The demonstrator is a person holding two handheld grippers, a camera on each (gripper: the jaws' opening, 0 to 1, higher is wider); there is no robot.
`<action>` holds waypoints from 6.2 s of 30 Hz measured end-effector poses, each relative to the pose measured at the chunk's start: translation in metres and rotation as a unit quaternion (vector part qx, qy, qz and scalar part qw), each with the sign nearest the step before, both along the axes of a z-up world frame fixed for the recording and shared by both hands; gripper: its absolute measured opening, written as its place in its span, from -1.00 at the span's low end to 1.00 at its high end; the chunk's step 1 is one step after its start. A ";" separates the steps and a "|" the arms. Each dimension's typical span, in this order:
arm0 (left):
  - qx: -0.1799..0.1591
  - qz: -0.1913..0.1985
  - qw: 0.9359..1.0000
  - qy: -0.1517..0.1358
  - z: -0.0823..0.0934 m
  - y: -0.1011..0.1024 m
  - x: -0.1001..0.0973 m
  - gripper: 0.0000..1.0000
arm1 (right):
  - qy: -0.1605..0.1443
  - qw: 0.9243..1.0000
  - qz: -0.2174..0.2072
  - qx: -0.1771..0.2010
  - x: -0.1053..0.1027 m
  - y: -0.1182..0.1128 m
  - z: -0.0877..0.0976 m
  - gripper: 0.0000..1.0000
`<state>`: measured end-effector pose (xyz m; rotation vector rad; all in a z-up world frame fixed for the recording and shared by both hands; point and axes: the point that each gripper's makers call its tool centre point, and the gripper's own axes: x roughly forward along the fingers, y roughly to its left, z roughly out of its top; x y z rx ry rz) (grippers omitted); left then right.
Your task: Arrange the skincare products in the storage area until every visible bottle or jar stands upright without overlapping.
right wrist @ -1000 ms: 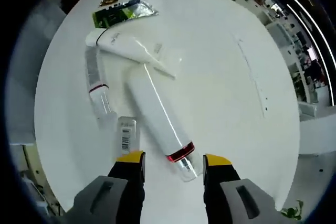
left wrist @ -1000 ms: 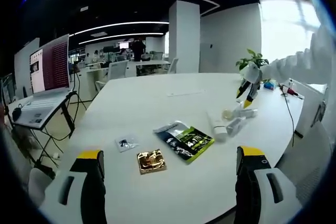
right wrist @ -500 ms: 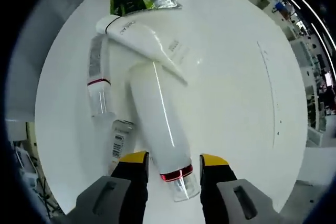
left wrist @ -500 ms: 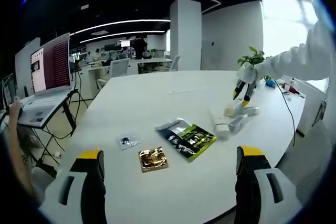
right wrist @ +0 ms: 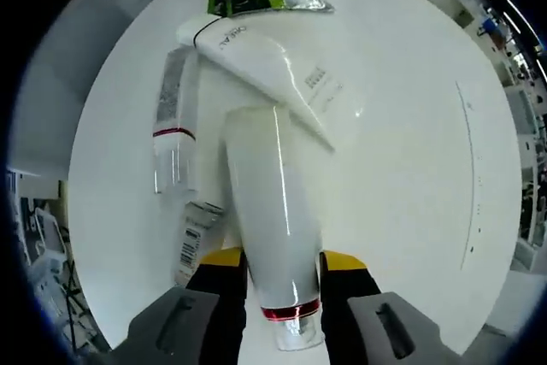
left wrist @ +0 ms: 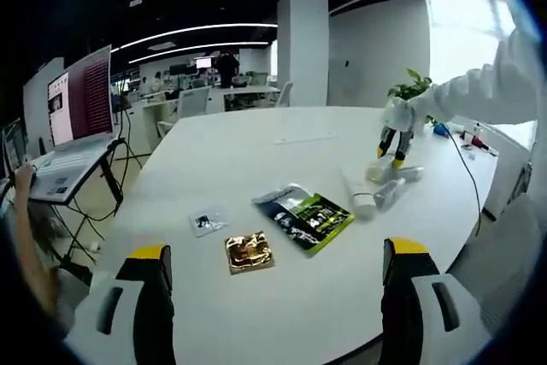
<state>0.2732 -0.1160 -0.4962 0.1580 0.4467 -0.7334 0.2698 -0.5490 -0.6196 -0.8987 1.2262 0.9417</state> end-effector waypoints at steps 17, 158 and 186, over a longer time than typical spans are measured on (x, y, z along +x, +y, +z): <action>0.008 -0.006 1.000 0.010 -0.006 -0.003 -0.001 0.90 | 0.011 0.999 0.048 0.021 -0.013 0.006 -0.003 -0.37; -0.028 -0.436 0.898 0.055 0.029 -0.191 -0.073 -0.37 | -0.438 0.737 0.489 -0.162 -0.059 0.272 0.180 -0.63; -0.042 -0.412 0.909 0.038 -0.013 -0.207 -0.079 -0.44 | -0.418 0.708 0.545 -0.167 -0.068 0.260 0.137 -0.58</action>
